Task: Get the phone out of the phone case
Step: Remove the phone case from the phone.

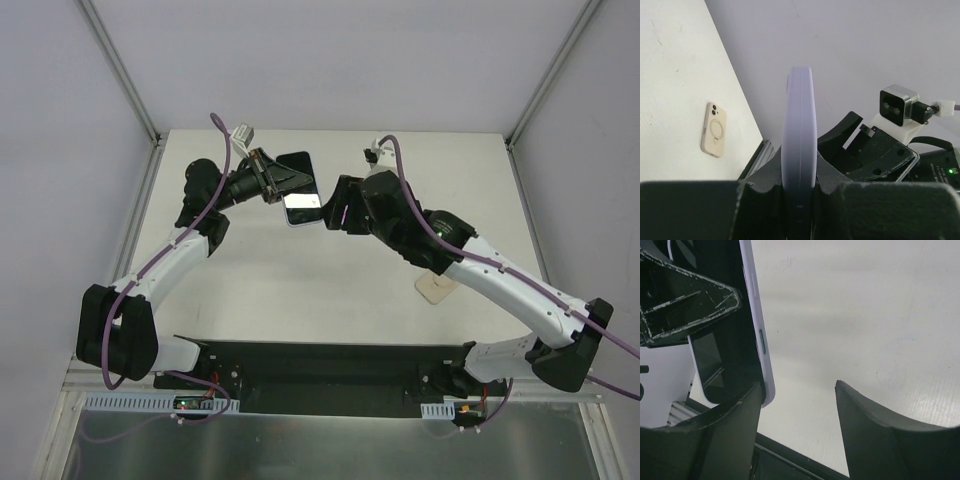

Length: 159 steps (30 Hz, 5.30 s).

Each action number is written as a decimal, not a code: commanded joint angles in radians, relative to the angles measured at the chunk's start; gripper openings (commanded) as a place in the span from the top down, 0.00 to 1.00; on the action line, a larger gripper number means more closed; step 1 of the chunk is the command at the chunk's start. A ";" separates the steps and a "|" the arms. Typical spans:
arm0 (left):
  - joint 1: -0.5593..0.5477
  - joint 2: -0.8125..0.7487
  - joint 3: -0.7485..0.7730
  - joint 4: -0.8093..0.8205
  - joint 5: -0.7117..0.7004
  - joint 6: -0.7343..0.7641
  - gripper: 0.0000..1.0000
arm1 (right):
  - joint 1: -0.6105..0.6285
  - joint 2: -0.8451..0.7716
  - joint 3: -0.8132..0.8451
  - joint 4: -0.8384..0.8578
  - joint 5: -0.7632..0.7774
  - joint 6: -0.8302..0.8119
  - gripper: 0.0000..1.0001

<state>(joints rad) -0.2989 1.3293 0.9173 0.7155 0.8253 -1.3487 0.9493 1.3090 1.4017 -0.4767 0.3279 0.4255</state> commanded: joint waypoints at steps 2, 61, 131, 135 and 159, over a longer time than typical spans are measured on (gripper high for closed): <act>-0.014 -0.087 0.046 0.159 0.035 -0.107 1.00 | 0.019 0.090 0.014 -0.229 0.200 -0.056 0.38; -0.011 -0.130 0.061 0.141 0.044 -0.118 1.00 | 0.034 0.001 -0.227 -0.033 -0.024 0.078 0.38; 0.012 -0.042 -0.017 0.360 0.038 -0.313 1.00 | -0.149 -0.258 -0.293 0.510 -0.506 0.110 0.37; 0.014 -0.044 -0.015 0.348 0.040 -0.303 1.00 | -0.149 -0.232 -0.276 0.512 -0.509 0.107 0.37; 0.027 -0.082 -0.008 0.345 0.046 -0.319 1.00 | -0.156 -0.062 -0.256 0.398 -0.432 0.119 0.40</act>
<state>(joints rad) -0.2478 1.3083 0.8825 0.9421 0.8577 -1.6161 0.7937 1.1770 1.1271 -0.0216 -0.1608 0.5491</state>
